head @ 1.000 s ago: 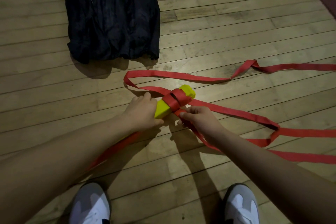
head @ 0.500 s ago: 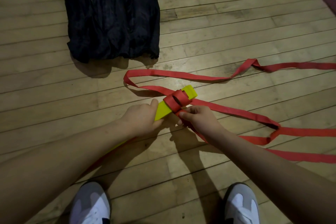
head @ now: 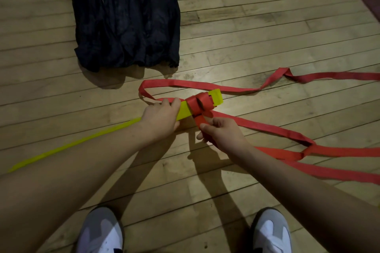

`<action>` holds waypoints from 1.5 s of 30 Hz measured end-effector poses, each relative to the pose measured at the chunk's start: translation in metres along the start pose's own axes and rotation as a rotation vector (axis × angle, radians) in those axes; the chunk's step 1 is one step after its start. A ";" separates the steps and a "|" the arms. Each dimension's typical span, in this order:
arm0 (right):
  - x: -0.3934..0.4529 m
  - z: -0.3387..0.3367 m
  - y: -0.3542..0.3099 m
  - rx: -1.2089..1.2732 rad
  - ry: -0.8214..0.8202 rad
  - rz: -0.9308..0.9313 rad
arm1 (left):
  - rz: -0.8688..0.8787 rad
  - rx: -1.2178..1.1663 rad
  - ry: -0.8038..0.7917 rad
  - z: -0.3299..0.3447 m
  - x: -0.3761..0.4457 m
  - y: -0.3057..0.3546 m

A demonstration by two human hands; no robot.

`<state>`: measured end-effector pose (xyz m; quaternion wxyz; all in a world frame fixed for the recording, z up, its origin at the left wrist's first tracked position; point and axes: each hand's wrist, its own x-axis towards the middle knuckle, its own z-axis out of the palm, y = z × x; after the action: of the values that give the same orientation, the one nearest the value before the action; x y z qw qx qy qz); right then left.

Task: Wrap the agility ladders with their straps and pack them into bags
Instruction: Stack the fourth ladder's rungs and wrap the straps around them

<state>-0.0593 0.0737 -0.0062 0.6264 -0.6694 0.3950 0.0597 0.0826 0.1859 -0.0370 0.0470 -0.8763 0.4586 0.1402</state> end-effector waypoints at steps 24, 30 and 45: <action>-0.006 -0.005 0.006 0.115 -0.127 0.082 | 0.034 -0.187 -0.119 0.007 0.005 0.008; -0.003 -0.009 0.006 0.105 -0.119 0.093 | 0.040 -0.182 -0.050 0.012 -0.004 0.013; -0.002 -0.007 0.003 0.114 -0.116 0.078 | 0.011 0.072 0.007 0.008 0.001 0.015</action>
<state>-0.0654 0.0690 -0.0057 0.6826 -0.6121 0.3864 0.1001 0.0691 0.1780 -0.0446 0.0760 -0.8719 0.4685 0.1210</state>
